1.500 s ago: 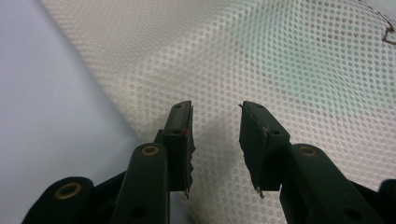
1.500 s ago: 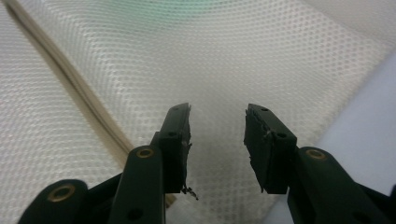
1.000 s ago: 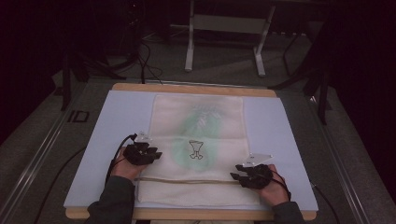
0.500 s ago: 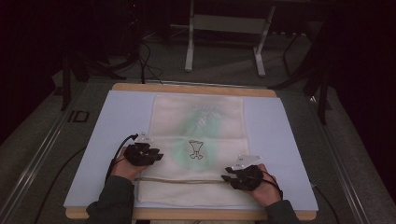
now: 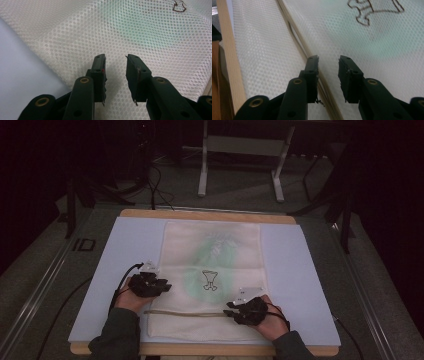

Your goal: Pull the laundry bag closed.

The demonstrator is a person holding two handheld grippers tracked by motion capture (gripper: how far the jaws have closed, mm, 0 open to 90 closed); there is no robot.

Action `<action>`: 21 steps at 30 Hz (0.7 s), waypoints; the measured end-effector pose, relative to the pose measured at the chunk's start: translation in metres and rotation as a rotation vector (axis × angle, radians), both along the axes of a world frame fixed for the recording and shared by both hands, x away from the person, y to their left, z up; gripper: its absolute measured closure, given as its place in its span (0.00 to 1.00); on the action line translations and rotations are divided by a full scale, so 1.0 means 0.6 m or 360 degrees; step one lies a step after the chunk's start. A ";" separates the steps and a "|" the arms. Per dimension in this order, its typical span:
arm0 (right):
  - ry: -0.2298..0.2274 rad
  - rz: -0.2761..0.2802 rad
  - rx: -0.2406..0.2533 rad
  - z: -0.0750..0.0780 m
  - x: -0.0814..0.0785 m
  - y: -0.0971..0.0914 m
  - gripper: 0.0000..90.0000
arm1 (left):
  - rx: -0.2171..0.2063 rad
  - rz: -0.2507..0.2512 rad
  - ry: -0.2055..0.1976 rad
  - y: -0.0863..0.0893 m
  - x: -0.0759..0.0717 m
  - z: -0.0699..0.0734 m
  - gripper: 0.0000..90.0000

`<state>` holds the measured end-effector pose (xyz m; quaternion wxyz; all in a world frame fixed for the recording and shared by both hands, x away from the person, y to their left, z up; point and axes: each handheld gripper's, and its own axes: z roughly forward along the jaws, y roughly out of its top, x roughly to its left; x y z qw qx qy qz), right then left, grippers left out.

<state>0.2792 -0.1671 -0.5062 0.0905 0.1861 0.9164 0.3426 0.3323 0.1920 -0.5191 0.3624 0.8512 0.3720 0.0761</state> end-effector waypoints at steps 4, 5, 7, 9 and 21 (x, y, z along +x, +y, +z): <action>-0.0007 0.0049 -0.0005 0.002 0.001 0.017 0.78 | -0.0004 -0.0002 0.0010 0.004 0.001 0.000 0.76; -0.0008 0.0057 -0.0005 0.002 0.001 0.021 0.78 | 0.0001 -0.0004 0.0018 0.004 0.001 -0.001 0.76; -0.0008 0.0074 -0.0006 0.003 0.001 0.029 0.78 | 0.0002 -0.0007 0.0026 0.003 0.001 -0.002 0.76; -0.0008 0.0092 -0.0007 0.002 0.001 0.037 0.78 | 0.0010 -0.0019 0.0030 0.002 0.000 -0.003 0.76; -0.0023 0.0177 -0.0027 0.001 0.003 0.085 0.81 | 0.0003 -0.0049 0.0050 0.007 -0.005 -0.002 0.77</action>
